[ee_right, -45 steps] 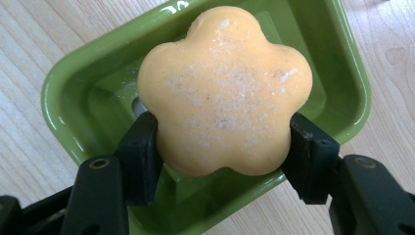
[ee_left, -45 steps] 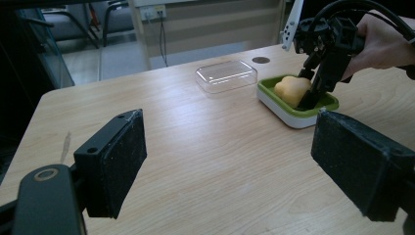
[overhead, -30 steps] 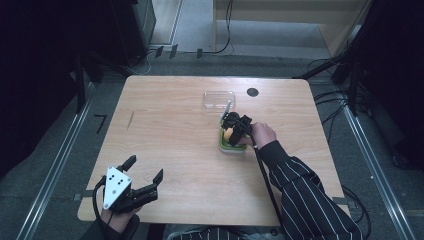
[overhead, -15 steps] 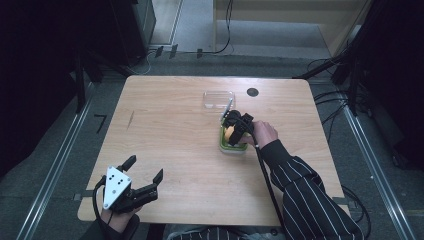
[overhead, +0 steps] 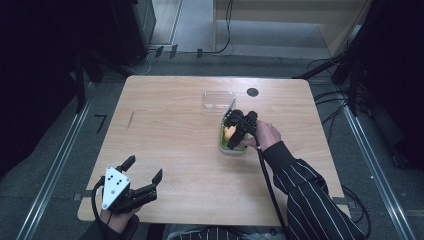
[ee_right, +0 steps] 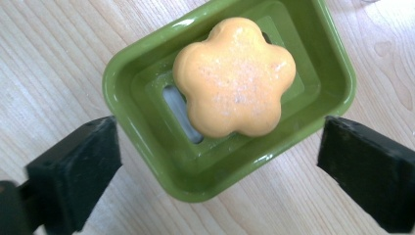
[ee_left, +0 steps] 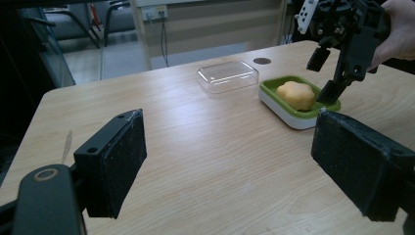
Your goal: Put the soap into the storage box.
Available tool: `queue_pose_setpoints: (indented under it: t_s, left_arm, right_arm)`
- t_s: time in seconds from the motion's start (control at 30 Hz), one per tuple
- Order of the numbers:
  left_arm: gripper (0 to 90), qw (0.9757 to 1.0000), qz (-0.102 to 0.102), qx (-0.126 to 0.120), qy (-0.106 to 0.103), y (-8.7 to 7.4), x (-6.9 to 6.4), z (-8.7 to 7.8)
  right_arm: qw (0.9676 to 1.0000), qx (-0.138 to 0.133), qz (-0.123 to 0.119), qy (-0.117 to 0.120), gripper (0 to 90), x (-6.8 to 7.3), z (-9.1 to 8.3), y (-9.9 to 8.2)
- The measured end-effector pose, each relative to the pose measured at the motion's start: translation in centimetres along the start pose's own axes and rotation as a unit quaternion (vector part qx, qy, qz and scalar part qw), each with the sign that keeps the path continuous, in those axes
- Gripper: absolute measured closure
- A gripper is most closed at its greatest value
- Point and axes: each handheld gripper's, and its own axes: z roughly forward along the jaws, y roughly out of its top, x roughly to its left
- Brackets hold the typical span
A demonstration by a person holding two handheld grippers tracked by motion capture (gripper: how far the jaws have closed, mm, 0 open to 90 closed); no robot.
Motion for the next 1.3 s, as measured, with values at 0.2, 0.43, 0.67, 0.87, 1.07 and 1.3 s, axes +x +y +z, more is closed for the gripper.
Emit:
queue_pose_setpoints:
  t_s: [0.2, 0.43, 0.67, 0.87, 1.07, 1.3]
  left_arm:
    - [13.7, 1.0, 0.0, 0.001, -0.001, 0.0, 0.0, 0.1]
    - [13.7, 1.0, 0.0, -0.001, -0.001, 0.0, -0.1, 0.1]
    - [13.7, 1.0, 0.001, -0.001, -0.001, 0.0, -0.1, 0.1]
    - [13.7, 1.0, 0.003, 0.001, -0.002, 0.1, -0.2, 0.1]
    - [13.7, 1.0, 0.004, 0.0, -0.003, 0.1, -0.2, 0.1]
    - [13.7, 1.0, 0.002, -0.001, -0.001, 0.1, -0.1, 0.1]
  right_arm:
    - [1.0, -0.006, 0.001, 0.002, 0.0, 0.3, -1.0, -0.9]
    - [0.9999, -0.007, 0.008, 0.0, 0.0, 0.8, -2.4, -3.1]
    - [0.9998, 0.002, 0.017, -0.006, 0.0, 1.0, -3.1, -5.3]
    - [0.9996, 0.004, 0.026, -0.009, 0.0, 1.2, -3.5, -6.9]
    - [0.9994, 0.014, 0.031, -0.009, 0.0, 1.7, -3.5, -8.6]
    - [0.9991, 0.027, 0.032, -0.009, 0.0, 2.6, -3.1, -10.1]
